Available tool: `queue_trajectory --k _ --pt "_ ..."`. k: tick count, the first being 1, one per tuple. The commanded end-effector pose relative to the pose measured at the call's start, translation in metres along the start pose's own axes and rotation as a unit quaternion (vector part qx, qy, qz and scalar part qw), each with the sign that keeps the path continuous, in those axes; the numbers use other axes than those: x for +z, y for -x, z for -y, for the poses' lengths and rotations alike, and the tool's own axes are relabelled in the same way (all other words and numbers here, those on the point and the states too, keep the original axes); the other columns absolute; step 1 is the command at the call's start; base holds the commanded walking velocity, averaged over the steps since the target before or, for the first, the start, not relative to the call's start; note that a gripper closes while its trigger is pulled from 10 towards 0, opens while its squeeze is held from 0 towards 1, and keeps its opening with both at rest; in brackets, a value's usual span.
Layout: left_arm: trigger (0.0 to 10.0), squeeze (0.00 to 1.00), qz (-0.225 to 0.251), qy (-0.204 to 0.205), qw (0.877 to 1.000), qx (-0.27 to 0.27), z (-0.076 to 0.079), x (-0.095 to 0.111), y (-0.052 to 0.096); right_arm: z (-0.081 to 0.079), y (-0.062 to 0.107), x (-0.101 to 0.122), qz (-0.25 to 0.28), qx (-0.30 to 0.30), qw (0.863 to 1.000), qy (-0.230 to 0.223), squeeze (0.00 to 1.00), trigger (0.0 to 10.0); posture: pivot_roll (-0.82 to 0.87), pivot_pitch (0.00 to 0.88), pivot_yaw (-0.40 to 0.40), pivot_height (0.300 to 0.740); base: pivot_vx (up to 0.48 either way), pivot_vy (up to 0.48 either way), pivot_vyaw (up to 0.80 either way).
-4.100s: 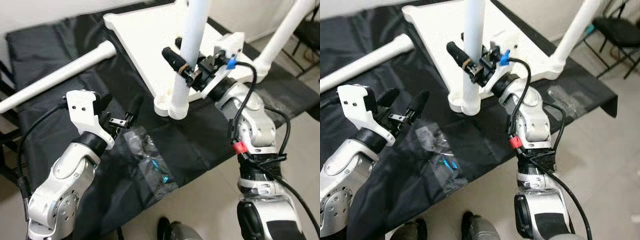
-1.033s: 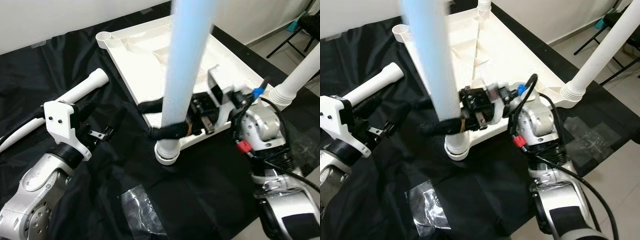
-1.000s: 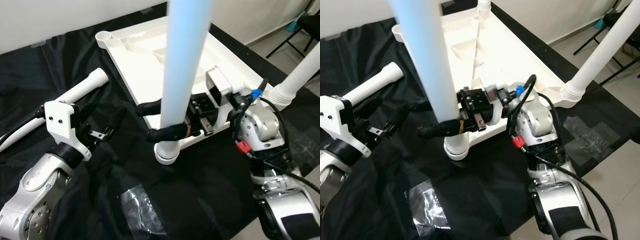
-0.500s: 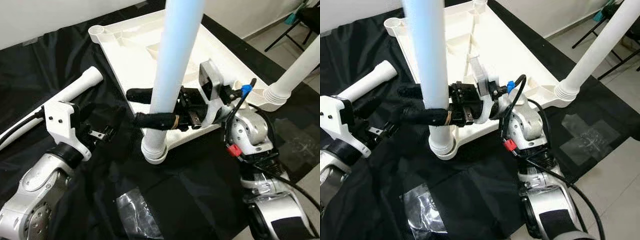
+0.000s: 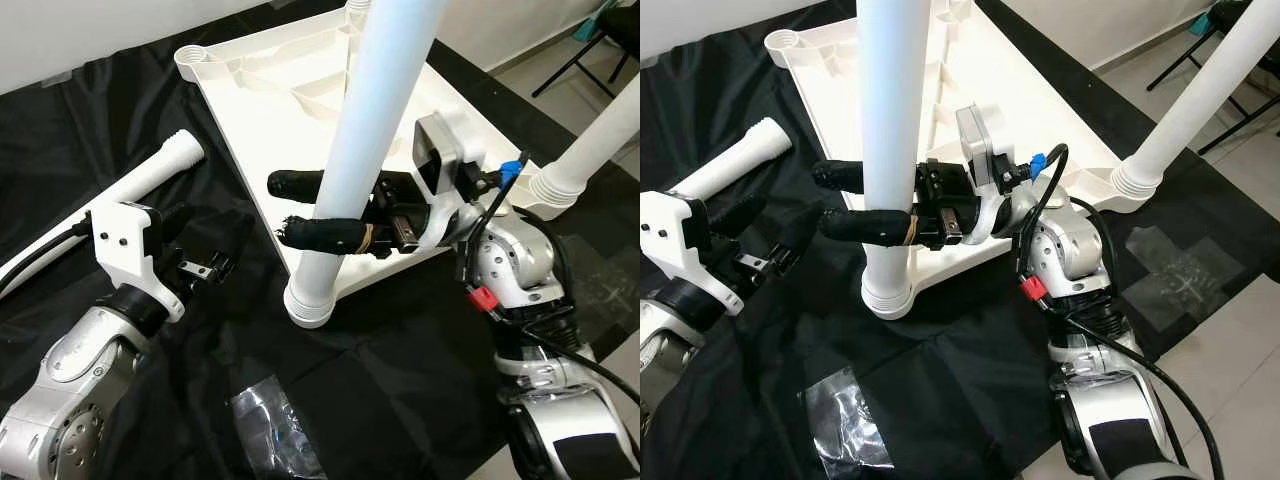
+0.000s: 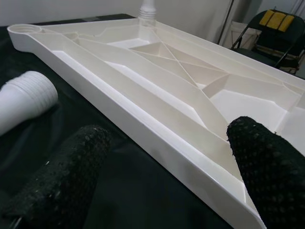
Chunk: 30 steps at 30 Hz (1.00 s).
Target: Building children table
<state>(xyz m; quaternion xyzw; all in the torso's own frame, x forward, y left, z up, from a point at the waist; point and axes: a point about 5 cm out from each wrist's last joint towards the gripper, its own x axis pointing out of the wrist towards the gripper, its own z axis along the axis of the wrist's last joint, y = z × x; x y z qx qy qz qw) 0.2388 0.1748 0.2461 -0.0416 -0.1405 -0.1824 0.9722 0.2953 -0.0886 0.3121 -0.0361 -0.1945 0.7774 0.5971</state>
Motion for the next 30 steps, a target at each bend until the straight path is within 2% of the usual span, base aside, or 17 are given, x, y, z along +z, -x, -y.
queue_trajectory --k 1,8,16,18,20,24,30 --pt "10.0 0.0 -0.009 0.007 1.0 -0.004 0.003 -0.004 0.001 0.0 0.004 -0.012 -0.045 -0.004 0.999 -0.027 0.0 10.0 0.03 0.401 -0.009 0.74 0.0 0.0 0.0" --pt "10.0 0.0 -0.006 0.008 1.0 -0.006 0.004 -0.003 0.0 0.008 0.007 -0.009 -0.066 -0.025 0.997 -0.021 0.0 10.0 0.03 0.408 -0.011 0.74 0.0 0.0 0.0" --pt "10.0 0.0 -0.007 0.012 1.0 -0.009 0.007 -0.004 -0.001 0.026 -0.001 -0.015 -0.087 -0.089 0.992 -0.014 0.0 10.0 0.02 0.418 -0.008 0.74 0.0 0.0 0.0" --pt "10.0 0.0 -0.007 0.014 1.0 -0.011 0.008 -0.005 -0.002 0.035 -0.006 -0.013 -0.096 -0.118 0.988 -0.005 0.0 10.0 0.02 0.417 -0.009 0.74 0.0 0.0 0.0" --pt "10.0 0.0 -0.007 0.014 1.0 -0.011 0.008 -0.005 -0.002 0.035 -0.006 -0.013 -0.096 -0.118 0.988 -0.005 0.0 10.0 0.02 0.417 -0.009 0.74 0.0 0.0 0.0" --pt "10.0 0.0 -0.008 0.017 1.0 -0.014 0.011 -0.006 -0.002 0.051 -0.02 0.006 -0.074 -0.158 0.985 0.015 0.0 10.0 0.02 0.415 -0.011 0.74 0.0 0.0 0.0" --pt "10.0 0.0 -0.008 0.018 1.0 -0.015 0.013 -0.007 -0.003 0.057 -0.023 0.017 -0.057 -0.174 0.983 0.031 0.0 10.0 0.01 0.404 -0.016 0.74 0.0 0.0 0.0"
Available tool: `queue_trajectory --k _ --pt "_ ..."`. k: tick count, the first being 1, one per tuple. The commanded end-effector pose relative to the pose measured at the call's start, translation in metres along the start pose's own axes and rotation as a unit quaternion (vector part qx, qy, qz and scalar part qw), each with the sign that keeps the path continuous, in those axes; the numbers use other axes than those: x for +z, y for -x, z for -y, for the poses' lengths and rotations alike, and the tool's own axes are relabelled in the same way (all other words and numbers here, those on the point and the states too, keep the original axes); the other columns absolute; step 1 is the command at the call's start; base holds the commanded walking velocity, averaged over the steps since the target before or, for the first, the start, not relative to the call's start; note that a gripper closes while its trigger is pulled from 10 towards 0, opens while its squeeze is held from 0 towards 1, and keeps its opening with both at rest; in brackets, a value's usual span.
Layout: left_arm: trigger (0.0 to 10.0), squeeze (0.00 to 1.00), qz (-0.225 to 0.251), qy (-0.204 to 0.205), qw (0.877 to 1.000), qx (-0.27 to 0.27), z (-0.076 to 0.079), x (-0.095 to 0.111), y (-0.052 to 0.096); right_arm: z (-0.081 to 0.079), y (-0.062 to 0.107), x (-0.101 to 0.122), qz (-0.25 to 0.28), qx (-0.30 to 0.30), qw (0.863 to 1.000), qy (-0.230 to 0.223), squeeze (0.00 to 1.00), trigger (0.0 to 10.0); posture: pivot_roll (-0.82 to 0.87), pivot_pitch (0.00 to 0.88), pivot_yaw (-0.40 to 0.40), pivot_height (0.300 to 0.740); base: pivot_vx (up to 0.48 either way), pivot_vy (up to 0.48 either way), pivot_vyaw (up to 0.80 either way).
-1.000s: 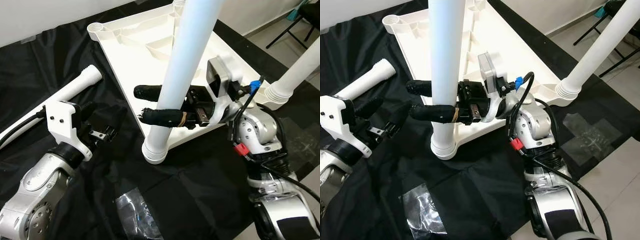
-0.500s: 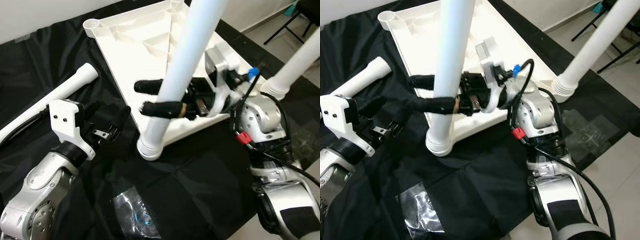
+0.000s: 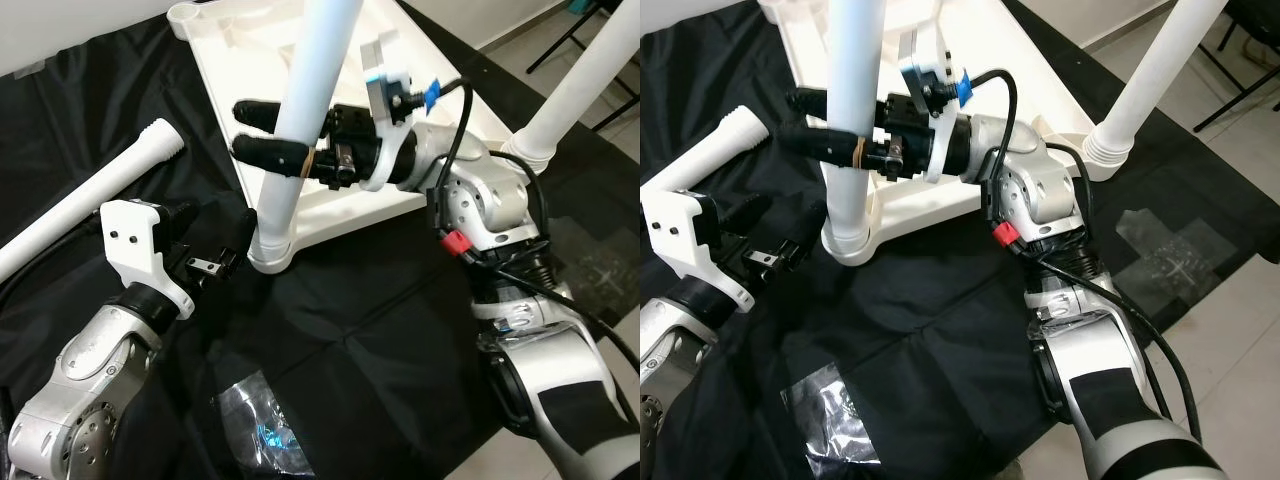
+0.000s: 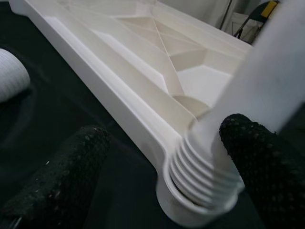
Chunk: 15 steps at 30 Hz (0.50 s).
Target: Building children table
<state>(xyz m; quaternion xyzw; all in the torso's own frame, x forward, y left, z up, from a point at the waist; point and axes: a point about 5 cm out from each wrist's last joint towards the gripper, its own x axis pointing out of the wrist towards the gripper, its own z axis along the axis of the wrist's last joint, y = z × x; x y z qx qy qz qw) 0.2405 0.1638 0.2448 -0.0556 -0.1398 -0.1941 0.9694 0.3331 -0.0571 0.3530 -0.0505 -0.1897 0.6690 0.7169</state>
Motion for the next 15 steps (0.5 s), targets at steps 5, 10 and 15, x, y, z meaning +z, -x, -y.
queue_trajectory --k 5,10,15 --pt "10.0 0.0 -0.008 0.004 1.0 -0.006 0.004 -0.005 0.001 0.005 -0.001 0.018 0.014 -0.012 1.0 0.01 0.0 10.0 0.01 0.395 -0.021 0.74 0.0 0.0 0.0" --pt "10.0 0.0 -0.006 0.005 1.0 -0.006 0.005 -0.006 0.0 0.01 -0.002 0.039 0.036 -0.013 0.999 0.015 0.0 10.0 0.0 0.378 -0.032 0.74 0.0 0.0 0.0" --pt "10.0 0.0 -0.001 0.007 1.0 -0.004 0.006 -0.007 -0.002 0.015 -0.003 0.052 0.059 -0.025 0.998 0.019 0.0 10.0 -0.01 0.37 -0.036 0.74 0.0 0.0 0.0"
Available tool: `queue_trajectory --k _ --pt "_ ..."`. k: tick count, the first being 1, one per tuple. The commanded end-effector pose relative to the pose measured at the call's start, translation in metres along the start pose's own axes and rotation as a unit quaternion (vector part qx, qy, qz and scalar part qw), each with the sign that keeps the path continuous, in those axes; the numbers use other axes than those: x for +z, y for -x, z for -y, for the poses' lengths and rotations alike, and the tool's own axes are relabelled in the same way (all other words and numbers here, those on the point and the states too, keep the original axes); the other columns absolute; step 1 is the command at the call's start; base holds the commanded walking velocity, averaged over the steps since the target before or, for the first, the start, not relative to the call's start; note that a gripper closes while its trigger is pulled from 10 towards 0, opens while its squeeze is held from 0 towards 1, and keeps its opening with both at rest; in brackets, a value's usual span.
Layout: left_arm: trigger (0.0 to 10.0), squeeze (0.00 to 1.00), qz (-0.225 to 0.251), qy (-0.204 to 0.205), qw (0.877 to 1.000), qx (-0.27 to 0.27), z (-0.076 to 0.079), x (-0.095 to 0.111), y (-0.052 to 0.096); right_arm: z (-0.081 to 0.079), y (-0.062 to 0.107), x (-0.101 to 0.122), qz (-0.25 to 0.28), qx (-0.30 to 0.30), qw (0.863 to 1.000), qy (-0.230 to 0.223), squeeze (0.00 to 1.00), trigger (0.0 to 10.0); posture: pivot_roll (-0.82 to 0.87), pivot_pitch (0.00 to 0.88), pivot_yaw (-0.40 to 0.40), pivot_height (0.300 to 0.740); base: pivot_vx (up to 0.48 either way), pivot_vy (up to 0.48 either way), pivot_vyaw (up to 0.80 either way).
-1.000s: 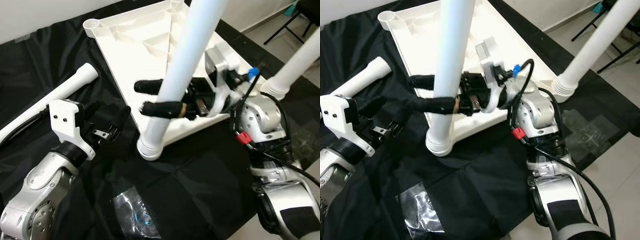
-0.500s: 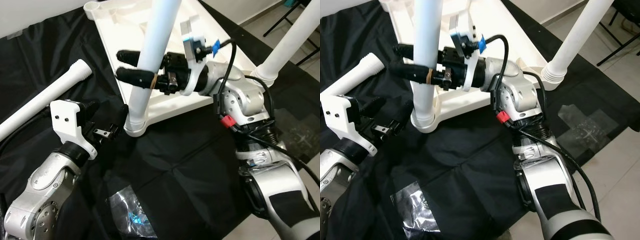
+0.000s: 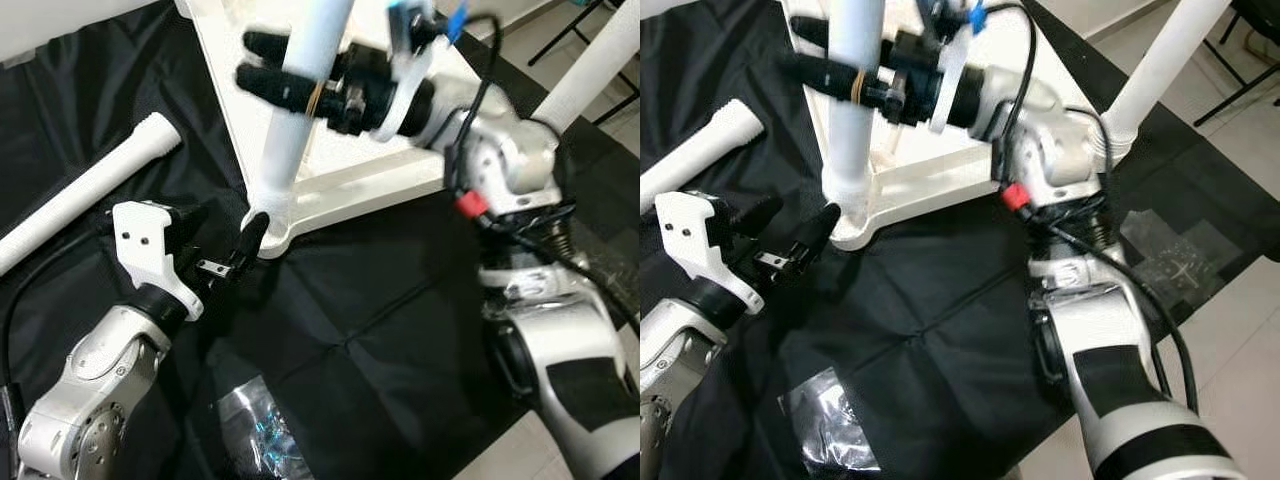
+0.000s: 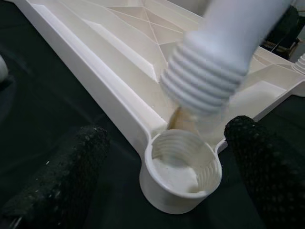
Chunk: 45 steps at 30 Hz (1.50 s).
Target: Building children table
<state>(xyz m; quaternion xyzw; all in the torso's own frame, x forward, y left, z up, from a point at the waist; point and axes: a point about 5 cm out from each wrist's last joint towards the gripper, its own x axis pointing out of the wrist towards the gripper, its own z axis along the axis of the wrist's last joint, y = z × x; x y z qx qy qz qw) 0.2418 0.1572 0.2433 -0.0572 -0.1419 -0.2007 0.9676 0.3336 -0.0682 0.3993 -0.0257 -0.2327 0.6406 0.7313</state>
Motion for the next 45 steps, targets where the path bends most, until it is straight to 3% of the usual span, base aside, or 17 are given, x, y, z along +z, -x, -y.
queue_trajectory --k 1,5,8,9,10,18,19,28,30,36,45 --pt "10.0 0.0 -0.003 0.005 1.0 0.003 0.0 -0.004 0.001 -0.002 -0.005 0.007 0.016 0.011 1.0 0.002 0.0 10.0 -0.01 0.37 -0.036 0.74 0.0 0.0 0.0" --pt "10.0 0.0 0.005 0.003 1.0 0.009 -0.002 -0.002 -0.001 0.001 -0.007 0.012 0.019 0.006 1.0 0.008 0.0 10.0 -0.01 0.366 -0.038 0.74 0.0 0.0 0.0" --pt "10.0 0.0 0.021 -0.015 0.999 0.043 -0.014 0.004 -0.002 0.0 -0.003 -0.013 -0.108 0.025 0.993 0.045 0.0 10.0 -0.01 0.362 -0.041 0.74 0.0 0.0 0.0" --pt "10.0 0.0 0.021 -0.015 0.999 0.043 -0.014 0.004 -0.002 0.0 -0.003 -0.013 -0.108 0.025 0.993 0.045 0.0 10.0 -0.01 0.362 -0.041 0.74 0.0 0.0 0.0" --pt "10.0 0.0 0.029 -0.028 0.997 0.072 -0.023 0.007 -0.002 -0.001 -0.001 -0.029 -0.13 0.022 0.99 0.053 0.0 10.0 -0.01 0.362 -0.043 0.74 0.0 0.0 0.0" --pt "10.0 0.0 0.034 -0.053 0.991 0.118 -0.037 0.012 0.0 0.001 0.001 -0.044 -0.138 0.0 0.989 0.063 0.0 10.0 0.0 0.362 -0.043 0.74 0.0 0.0 0.0" --pt "10.0 0.0 0.038 -0.065 0.987 0.141 -0.045 0.015 0.003 0.006 0.003 -0.046 -0.143 -0.032 0.986 0.084 0.0 10.0 0.01 0.362 -0.042 0.74 0.0 0.0 0.0" --pt "10.0 0.0 0.042 -0.065 0.986 0.146 -0.046 0.014 0.003 0.019 0.018 -0.043 -0.155 -0.113 0.973 0.125 0.0 10.0 0.0 0.36 -0.042 0.74 0.0 0.0 0.0" --pt "10.0 0.0 0.043 -0.064 0.986 0.146 -0.046 0.013 0.003 0.02 0.021 -0.043 -0.157 -0.119 0.973 0.124 0.0 10.0 0.0 0.36 -0.041 0.74 0.0 0.0 0.0" --pt "10.0 0.0 0.044 -0.063 0.987 0.142 -0.045 0.012 0.0 0.002 0.032 -0.061 -0.197 -0.047 0.979 0.036 0.0 10.0 -0.01 0.357 -0.038 0.74 0.0 0.0 0.0" --pt "10.0 0.0 0.046 -0.063 0.987 0.141 -0.045 0.013 0.0 0.008 0.041 -0.063 -0.22 -0.067 0.973 0.027 0.0 10.0 -0.01 0.354 -0.041 0.74 0.0 0.0 0.0"
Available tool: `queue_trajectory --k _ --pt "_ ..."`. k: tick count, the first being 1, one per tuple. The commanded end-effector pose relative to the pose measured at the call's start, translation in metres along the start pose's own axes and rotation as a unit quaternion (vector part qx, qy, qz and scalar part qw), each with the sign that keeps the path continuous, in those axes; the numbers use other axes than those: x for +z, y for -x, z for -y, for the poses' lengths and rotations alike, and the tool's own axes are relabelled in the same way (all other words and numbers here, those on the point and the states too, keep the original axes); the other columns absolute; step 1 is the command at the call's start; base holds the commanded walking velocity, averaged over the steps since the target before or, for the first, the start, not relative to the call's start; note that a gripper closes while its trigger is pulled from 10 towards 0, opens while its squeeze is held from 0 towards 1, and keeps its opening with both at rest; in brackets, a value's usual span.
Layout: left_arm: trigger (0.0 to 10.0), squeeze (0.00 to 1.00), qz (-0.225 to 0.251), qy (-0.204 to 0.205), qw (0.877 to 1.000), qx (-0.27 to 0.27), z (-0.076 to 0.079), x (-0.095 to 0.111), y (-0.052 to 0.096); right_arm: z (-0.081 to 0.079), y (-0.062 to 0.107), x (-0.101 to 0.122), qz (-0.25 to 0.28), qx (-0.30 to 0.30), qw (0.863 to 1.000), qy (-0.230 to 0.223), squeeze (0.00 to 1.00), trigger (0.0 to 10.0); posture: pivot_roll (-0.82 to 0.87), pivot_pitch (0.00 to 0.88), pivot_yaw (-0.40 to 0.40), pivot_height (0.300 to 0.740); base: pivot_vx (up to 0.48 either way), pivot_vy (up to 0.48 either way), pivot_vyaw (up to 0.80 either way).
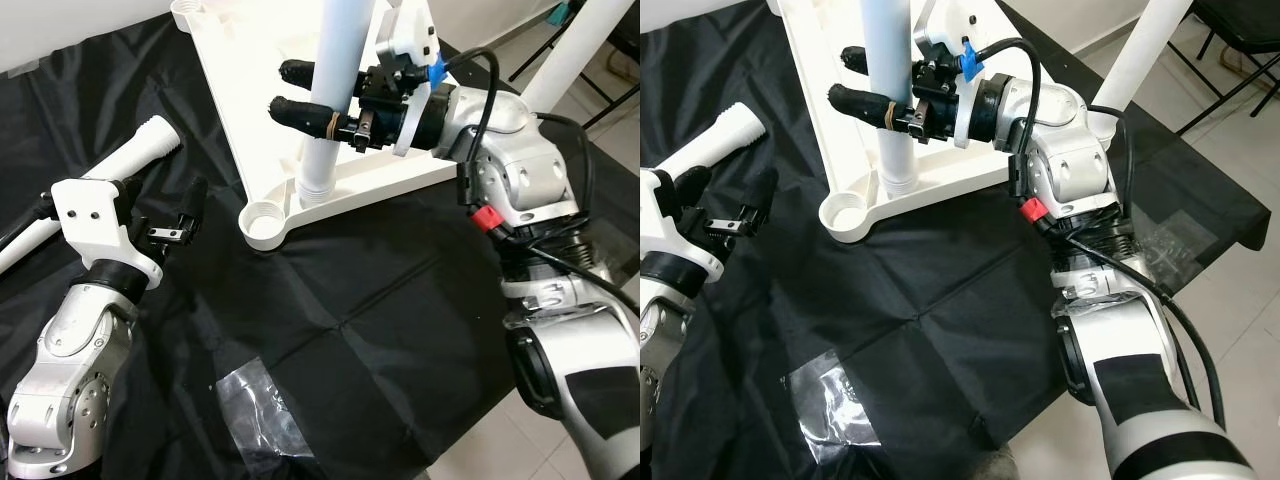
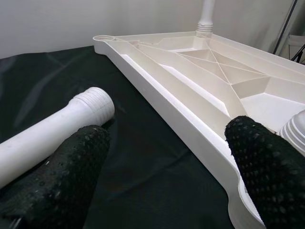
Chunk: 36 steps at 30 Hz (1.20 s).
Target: Building children table
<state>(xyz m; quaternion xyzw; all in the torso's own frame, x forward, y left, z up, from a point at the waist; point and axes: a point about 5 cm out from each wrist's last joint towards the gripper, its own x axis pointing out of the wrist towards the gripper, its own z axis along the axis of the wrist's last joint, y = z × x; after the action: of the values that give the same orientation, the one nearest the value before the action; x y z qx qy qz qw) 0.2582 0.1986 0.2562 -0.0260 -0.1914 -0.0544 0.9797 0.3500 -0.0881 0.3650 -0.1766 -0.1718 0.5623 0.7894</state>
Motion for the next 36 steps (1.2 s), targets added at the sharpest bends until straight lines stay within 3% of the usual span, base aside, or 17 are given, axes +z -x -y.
queue_trajectory --k 1,3,7,11,16,22,28,36 --pt "10.0 0.0 -0.001 -0.003 1.0 0.005 -0.002 -0.002 0.002 -0.006 0.003 -0.031 -0.063 0.019 0.996 -0.062 0.0 10.0 -0.01 0.354 -0.04 0.74 0.0 0.0 0.0" --pt "10.0 0.0 -0.001 -0.003 1.0 0.005 -0.002 -0.002 0.002 -0.006 0.003 -0.031 -0.063 0.019 0.996 -0.062 0.0 10.0 -0.01 0.354 -0.04 0.74 0.0 0.0 0.0" --pt "10.0 0.0 0.001 -0.006 1.0 0.004 -0.003 -0.001 0.002 -0.025 0.006 -0.028 -0.054 0.091 0.987 -0.122 0.0 10.0 0.0 0.353 -0.037 0.74 0.0 0.0 0.0" --pt "10.0 0.0 0.001 -0.007 1.0 0.004 -0.004 -0.001 0.002 -0.034 0.011 -0.026 -0.054 0.129 0.979 -0.146 0.0 10.0 0.0 0.351 -0.035 0.74 0.0 0.0 0.0" --pt "10.0 0.0 0.002 -0.007 1.0 0.003 -0.004 0.0 0.002 -0.033 0.016 -0.025 -0.061 0.14 0.977 -0.15 0.0 10.0 0.0 0.347 -0.035 0.74 0.0 0.0 0.0" --pt "10.0 0.0 0.003 -0.007 1.0 -0.001 -0.004 0.0 0.0 -0.038 0.031 -0.023 -0.094 0.197 0.965 -0.145 0.0 10.0 0.0 0.338 -0.033 0.74 0.0 0.0 0.0" --pt "10.0 0.0 0.004 -0.006 1.0 -0.005 -0.003 0.0 -0.001 -0.041 0.039 -0.013 -0.086 0.225 0.959 -0.15 0.0 10.0 0.0 0.328 -0.033 0.74 0.0 0.0 0.0" --pt "10.0 0.0 0.005 -0.003 1.0 -0.008 -0.001 -0.001 -0.002 -0.034 0.04 -0.002 -0.061 0.213 0.966 -0.132 0.0 10.0 0.0 0.322 -0.032 0.74 0.0 0.0 0.0"
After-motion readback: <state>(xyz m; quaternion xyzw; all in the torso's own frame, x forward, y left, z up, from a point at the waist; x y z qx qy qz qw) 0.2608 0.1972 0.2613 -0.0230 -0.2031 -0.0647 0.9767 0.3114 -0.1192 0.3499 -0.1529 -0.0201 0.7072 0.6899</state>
